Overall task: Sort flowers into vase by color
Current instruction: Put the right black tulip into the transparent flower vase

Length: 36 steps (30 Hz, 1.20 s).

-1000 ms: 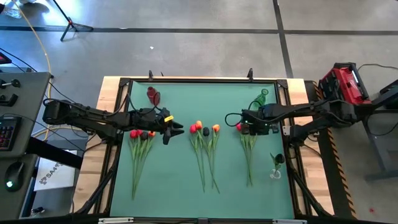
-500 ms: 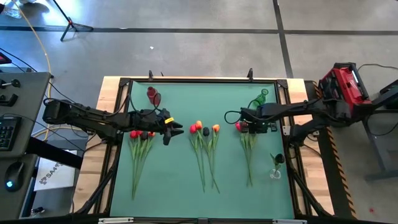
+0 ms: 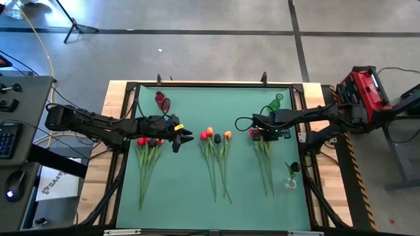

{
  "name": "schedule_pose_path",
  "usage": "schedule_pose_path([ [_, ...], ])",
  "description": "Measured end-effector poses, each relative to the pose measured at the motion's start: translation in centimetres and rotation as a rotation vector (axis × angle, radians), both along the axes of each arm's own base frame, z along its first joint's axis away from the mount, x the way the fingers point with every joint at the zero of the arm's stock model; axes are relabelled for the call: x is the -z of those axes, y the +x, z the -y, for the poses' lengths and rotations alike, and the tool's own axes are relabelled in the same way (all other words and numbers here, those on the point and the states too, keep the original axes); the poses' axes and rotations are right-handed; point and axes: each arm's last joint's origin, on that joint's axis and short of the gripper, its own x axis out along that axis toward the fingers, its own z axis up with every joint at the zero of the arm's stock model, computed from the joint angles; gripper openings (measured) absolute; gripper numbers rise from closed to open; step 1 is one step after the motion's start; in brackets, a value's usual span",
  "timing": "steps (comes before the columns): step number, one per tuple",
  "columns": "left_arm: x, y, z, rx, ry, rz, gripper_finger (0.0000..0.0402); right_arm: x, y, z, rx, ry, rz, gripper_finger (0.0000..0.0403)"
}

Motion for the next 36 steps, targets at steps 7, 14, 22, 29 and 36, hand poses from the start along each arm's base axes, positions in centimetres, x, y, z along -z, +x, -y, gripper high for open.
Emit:
schedule_pose_path([
  [7,0.7,-0.3,0.4,0.028,-0.008,-0.084,0.0152,-3.7,-0.9,-0.6,0.076,-0.063,0.175,0.0002],
  [14,0.9,-0.5,1.1,0.062,-0.005,-0.109,0.0152,-10.8,-0.7,-1.3,0.040,-0.238,0.394,0.0001],
  [22,1.1,-0.5,1.7,0.104,0.021,-0.125,0.0152,-20.8,-0.6,-2.2,-0.092,-0.528,0.493,0.0000],
  [29,1.3,-0.7,2.5,0.129,-0.029,-0.156,0.0152,-26.9,-2.6,-4.3,-0.178,-0.775,0.543,0.0000],
  [36,1.1,-0.7,2.8,0.038,-0.085,-0.130,0.0152,-30.0,-5.2,-6.4,-0.303,-0.938,0.539,0.0000],
])
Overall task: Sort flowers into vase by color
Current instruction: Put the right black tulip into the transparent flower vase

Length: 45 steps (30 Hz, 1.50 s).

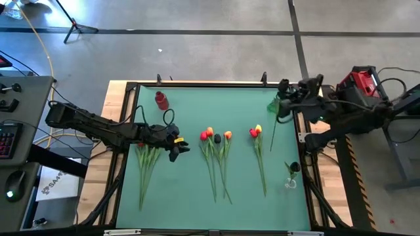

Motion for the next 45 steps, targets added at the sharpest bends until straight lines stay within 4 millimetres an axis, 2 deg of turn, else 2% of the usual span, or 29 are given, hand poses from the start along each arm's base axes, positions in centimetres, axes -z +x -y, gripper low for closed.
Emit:
schedule_pose_path([
  [7,-0.6,0.3,-0.2,-0.104,0.014,0.072,0.0152,-1.0,-1.1,-1.8,-0.146,-0.151,-0.059,0.0000],
  [11,-1.0,0.5,-0.3,-0.148,0.003,0.127,0.0152,-1.8,-2.3,-2.4,-0.229,-0.173,-0.068,0.0000],
  [16,-1.3,0.6,-0.3,-0.190,0.023,0.154,0.0152,-2.0,-4.2,-2.8,-0.330,-0.173,-0.116,0.0000],
  [22,-1.3,0.6,0.0,-0.244,0.017,0.165,0.0152,-2.3,-6.3,-3.2,-0.521,-0.109,-0.066,0.0000],
  [30,-1.3,0.5,0.3,-0.297,0.012,0.176,0.0152,-2.4,-7.2,-4.5,-0.718,-0.031,-0.047,0.0000],
  [35,-1.3,0.5,0.2,-0.338,0.003,0.183,0.0152,-2.3,-6.6,-6.5,-0.773,-0.055,-0.040,0.0000],
  [40,-1.3,0.4,0.1,-0.384,0.001,0.191,0.0152,-1.6,-5.8,-9.4,-0.805,-0.072,-0.062,0.0000],
  [45,-1.4,0.4,0.1,-0.384,0.001,0.192,0.0152,-0.9,-5.8,-12.6,-0.803,-0.121,-0.015,0.0000],
])
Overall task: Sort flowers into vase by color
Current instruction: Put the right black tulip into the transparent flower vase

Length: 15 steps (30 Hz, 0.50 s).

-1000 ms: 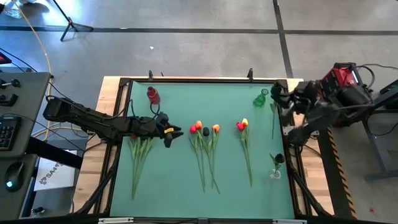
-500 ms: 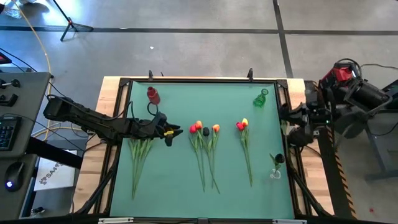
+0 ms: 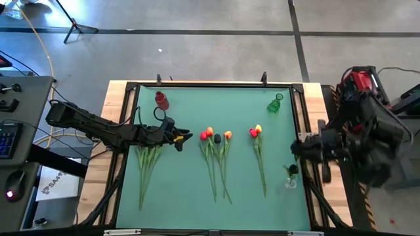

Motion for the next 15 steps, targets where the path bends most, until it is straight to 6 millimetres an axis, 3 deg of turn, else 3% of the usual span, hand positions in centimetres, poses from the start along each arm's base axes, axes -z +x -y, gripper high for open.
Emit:
schedule_pose_path([
  [8,0.0,0.0,0.0,0.000,0.000,0.000,0.0152,1.1,-0.5,-3.7,-0.001,-0.069,0.100,0.0000],
  [15,0.0,0.0,0.0,0.004,-0.003,0.000,0.0152,1.7,-0.3,-4.8,0.006,-0.129,0.121,0.0000],
])
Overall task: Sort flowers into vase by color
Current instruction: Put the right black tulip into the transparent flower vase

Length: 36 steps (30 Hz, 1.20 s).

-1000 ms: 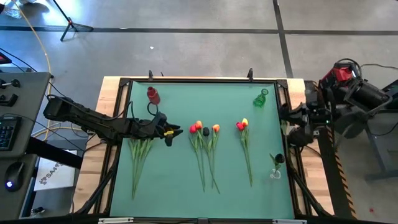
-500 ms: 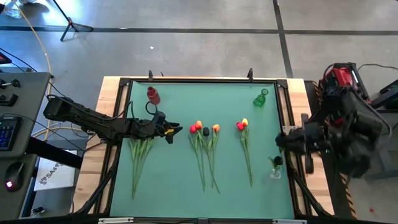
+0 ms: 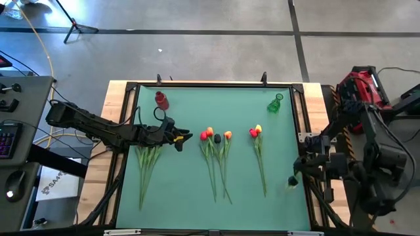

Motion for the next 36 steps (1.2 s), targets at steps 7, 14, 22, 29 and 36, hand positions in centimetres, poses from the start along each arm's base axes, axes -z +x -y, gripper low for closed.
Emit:
schedule_pose_path([
  [7,0.00,0.00,0.01,0.000,-0.008,0.003,0.0152,0.29,-0.08,0.09,-0.004,0.039,-0.055,0.0000],
  [14,-0.01,0.01,0.01,0.000,-0.008,0.003,0.0152,0.40,-0.13,0.07,-0.025,0.032,-0.095,0.0000],
  [22,-0.01,0.00,0.01,0.000,-0.007,0.003,0.0152,0.50,-0.18,0.11,-0.039,0.016,-0.123,0.0000],
  [29,-0.01,0.01,0.01,0.004,0.004,-0.001,0.0152,0.66,-0.28,0.26,-0.032,0.059,-0.163,0.0025],
  [36,-0.06,0.03,-0.02,0.011,0.024,-0.002,0.0152,0.72,-0.33,0.24,-0.030,0.102,-0.190,0.0060],
])
